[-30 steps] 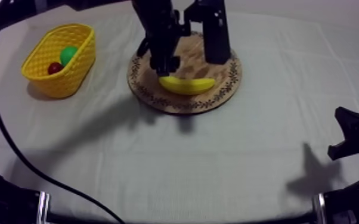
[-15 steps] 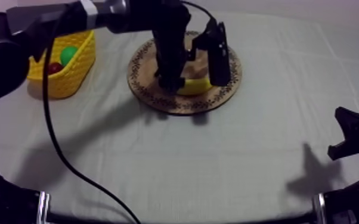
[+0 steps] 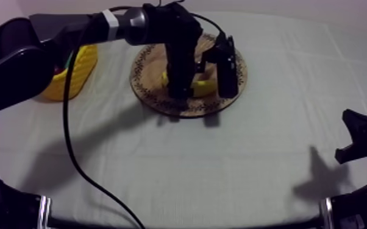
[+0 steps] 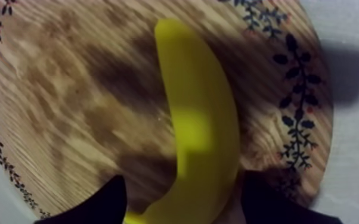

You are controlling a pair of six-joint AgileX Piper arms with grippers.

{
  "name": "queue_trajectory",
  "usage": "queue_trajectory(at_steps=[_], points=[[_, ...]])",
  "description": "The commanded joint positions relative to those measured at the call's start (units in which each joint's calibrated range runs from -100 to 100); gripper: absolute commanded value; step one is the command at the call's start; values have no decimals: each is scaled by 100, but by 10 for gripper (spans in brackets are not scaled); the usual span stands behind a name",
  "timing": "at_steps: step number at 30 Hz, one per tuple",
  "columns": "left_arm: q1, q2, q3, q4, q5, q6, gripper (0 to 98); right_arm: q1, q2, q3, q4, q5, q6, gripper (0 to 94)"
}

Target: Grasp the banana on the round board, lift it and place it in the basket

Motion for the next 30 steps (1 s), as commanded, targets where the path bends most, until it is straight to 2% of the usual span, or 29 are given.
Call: queue_trajectory(at_steps=[1,8,12,16,23,30], points=[[-14,38,-35,8,8,-33,684,0,0,-3,0,-1,0,3],[-93,183,-131,100,-14,-234,557,0,0,-3,0,-1,0,3],[-125,222,-153,156,-19,-385,416,0,0,-3,0,-1,0,3],[-141,228,-183,185,-30,-427,352,0,0,-3,0,-1,0,3],[-152,77,-201,235,-33,-337,330,0,0,-3,0,-1,0,3],[-275,-538,-62,301,21,-266,351,0,0,-3,0,-1,0,3]])
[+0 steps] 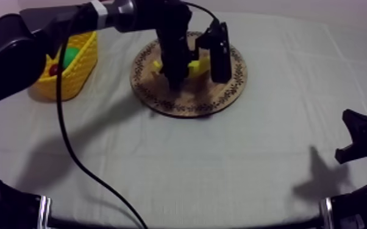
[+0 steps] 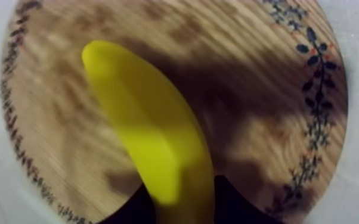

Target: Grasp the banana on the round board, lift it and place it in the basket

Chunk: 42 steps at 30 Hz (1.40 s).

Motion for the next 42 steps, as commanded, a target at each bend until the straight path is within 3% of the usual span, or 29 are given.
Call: queue_trajectory(at_steps=[1,16,24,30,35,42], points=[[-48,-314,42,21,36,27,354,0,0,-3,0,-1,0,3],[-729,-2779,1116,7,829,181,368,0,0,-3,0,-1,0,3],[-1067,-4058,2109,269,1740,305,364,0,0,-3,0,-1,0,3],[-1311,-4880,2996,369,2015,494,377,0,0,-3,0,-1,0,3],[-1520,-5235,3229,319,2074,741,365,0,0,-3,0,-1,0,3],[-1874,-5058,2774,18,2067,1121,357,0,0,-3,0,-1,0,3]])
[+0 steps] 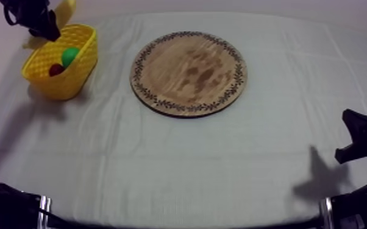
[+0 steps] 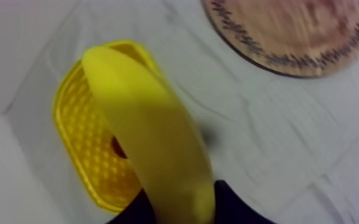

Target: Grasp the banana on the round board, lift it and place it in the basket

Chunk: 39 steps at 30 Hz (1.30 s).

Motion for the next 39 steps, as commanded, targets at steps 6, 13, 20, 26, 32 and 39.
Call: queue_trajectory(at_steps=[6,13,20,26,32,39], points=[[-420,588,-864,-147,-56,430,355,0,0,-3,0,-1,0,3],[-701,1428,-1570,-151,-183,821,364,0,0,-3,0,-1,0,3],[-852,2274,-2027,-132,-468,1107,372,0,0,-3,0,-1,0,3],[-933,2904,-2228,-117,-604,1270,372,0,0,-3,0,-1,0,3],[-1052,3346,-2303,-107,-772,1376,370,0,0,-3,0,-1,0,3],[-1121,3550,-2152,-86,-883,1389,365,0,0,-3,0,-1,0,3]])
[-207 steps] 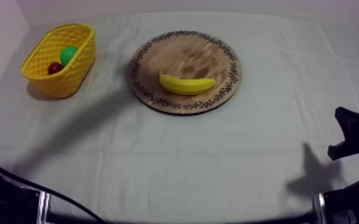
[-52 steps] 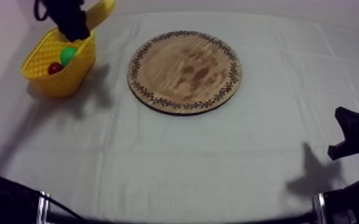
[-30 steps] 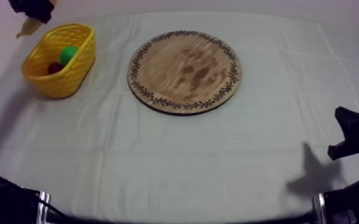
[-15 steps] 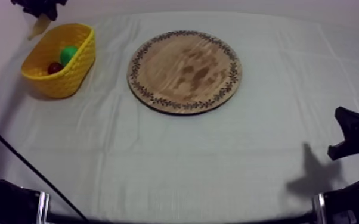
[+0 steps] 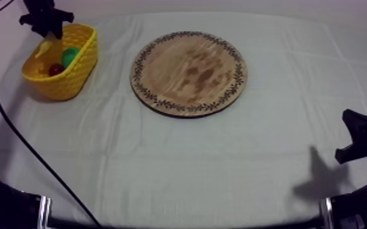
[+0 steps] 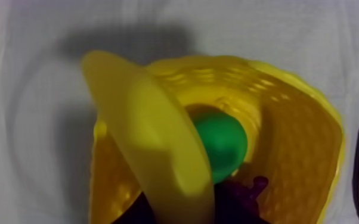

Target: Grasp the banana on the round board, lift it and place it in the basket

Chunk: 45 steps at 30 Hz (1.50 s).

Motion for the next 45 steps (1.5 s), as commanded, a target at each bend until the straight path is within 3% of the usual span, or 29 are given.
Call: queue_trajectory(at_steps=[1,6,10,14,20,25,40,45], points=[[-5,15,42,1,-20,0,365,0,0,-3,0,-1,-4,3],[-12,-5,84,3,-70,12,403,0,0,-3,0,-1,-4,3],[-24,-56,102,16,-150,58,568,0,0,-3,0,-1,-4,3],[-72,-105,109,146,-238,-48,700,0,0,-3,0,-1,-4,3],[-76,-146,71,194,-293,-130,727,0,0,-3,0,-1,-4,3],[-66,-262,86,180,-336,-182,637,0,0,-3,0,-1,-4,3],[19,-2119,640,212,-755,-294,73,0,0,-3,0,-1,-4,3],[30,-3085,1064,237,-816,-204,12,0,0,-3,0,-1,-4,3]])
